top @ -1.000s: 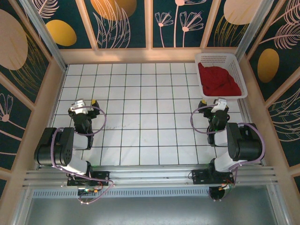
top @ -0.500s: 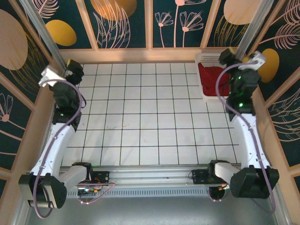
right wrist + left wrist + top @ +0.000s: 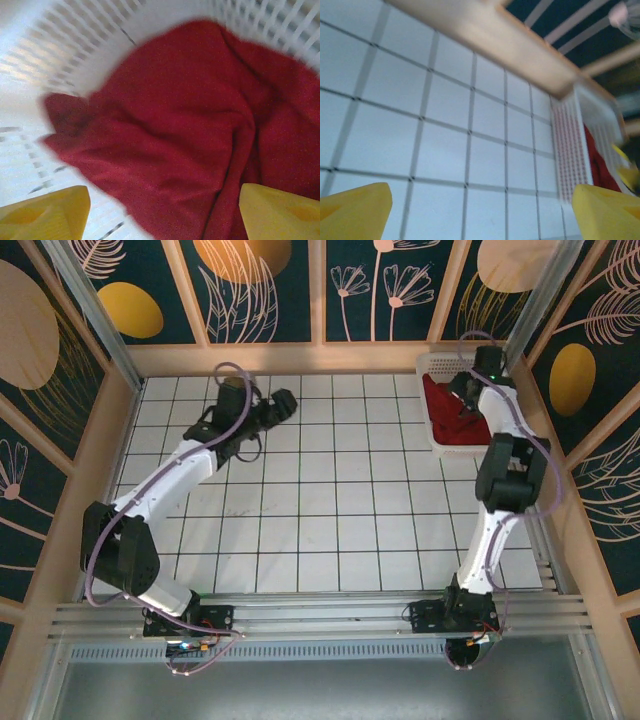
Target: Fold and stack the t-shirts
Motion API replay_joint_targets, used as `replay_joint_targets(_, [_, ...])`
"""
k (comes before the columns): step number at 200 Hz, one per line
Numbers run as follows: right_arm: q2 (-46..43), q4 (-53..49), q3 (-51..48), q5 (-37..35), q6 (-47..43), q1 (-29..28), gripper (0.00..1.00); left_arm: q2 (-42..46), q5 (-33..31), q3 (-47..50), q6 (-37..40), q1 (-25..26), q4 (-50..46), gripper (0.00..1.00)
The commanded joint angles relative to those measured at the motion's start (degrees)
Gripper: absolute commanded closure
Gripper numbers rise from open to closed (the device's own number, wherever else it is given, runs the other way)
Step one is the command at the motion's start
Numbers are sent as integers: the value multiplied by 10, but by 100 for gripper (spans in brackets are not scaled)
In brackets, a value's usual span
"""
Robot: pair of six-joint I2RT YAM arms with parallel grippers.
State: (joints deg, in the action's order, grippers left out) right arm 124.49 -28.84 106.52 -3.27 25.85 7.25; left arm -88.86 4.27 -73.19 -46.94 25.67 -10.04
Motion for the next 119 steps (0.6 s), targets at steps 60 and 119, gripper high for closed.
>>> replay_joint_targets(60, [118, -83, 165, 20, 19, 4, 99, 72, 2, 6, 9, 40, -30, 23])
replay_joint_targets(119, [-145, 55, 98, -21, -19, -6, 100, 67, -60, -35, 24, 40, -69, 39])
